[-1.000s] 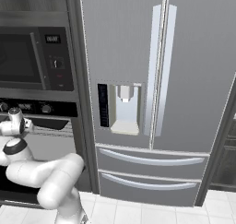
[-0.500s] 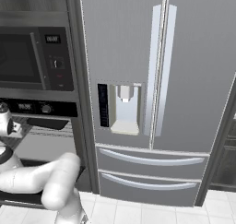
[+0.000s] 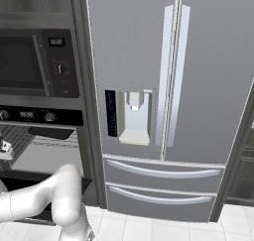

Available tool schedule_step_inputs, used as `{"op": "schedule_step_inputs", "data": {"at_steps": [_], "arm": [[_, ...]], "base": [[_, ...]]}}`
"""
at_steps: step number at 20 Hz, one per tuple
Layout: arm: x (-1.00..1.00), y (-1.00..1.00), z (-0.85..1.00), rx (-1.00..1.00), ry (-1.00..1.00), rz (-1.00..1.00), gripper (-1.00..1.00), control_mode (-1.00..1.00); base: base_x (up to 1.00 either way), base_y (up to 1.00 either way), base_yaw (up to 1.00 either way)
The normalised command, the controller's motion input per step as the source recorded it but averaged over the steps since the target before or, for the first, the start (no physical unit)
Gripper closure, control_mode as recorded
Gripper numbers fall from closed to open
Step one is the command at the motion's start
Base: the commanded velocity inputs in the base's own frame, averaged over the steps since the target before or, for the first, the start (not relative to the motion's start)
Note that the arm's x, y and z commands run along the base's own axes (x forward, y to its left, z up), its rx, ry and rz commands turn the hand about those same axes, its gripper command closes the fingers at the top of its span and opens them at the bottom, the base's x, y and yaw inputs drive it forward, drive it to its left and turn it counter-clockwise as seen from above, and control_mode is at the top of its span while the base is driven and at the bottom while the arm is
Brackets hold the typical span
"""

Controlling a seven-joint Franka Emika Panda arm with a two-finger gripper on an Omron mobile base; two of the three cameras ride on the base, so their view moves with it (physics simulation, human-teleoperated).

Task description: Take the baked cake out of the oven and place it on the plate for cooling. Then close the oven door.

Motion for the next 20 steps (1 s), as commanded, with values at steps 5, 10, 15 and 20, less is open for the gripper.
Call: {"op": "schedule_step_inputs", "data": {"at_steps": [5, 10, 15, 20], "arm": [[-0.94, -0.21, -0.01, 0.0, 0.13, 0.0, -1.0, -1.0], [-0.94, -0.29, 0.0, -0.01, 0.13, 0.0, -1.0, -1.0], [-0.94, -0.38, -0.05, -0.06, 0.06, 0.0, -1.0, -1.0], [-0.94, -0.46, -0.17, -0.09, 0.0, 0.0, -1.0, -1.0]], "base": [[0.0, 0.0, 0.0], [0.0, 0.0, 0.0], [0.0, 0.0, 0.0], [0.0, 0.0, 0.0]]}}
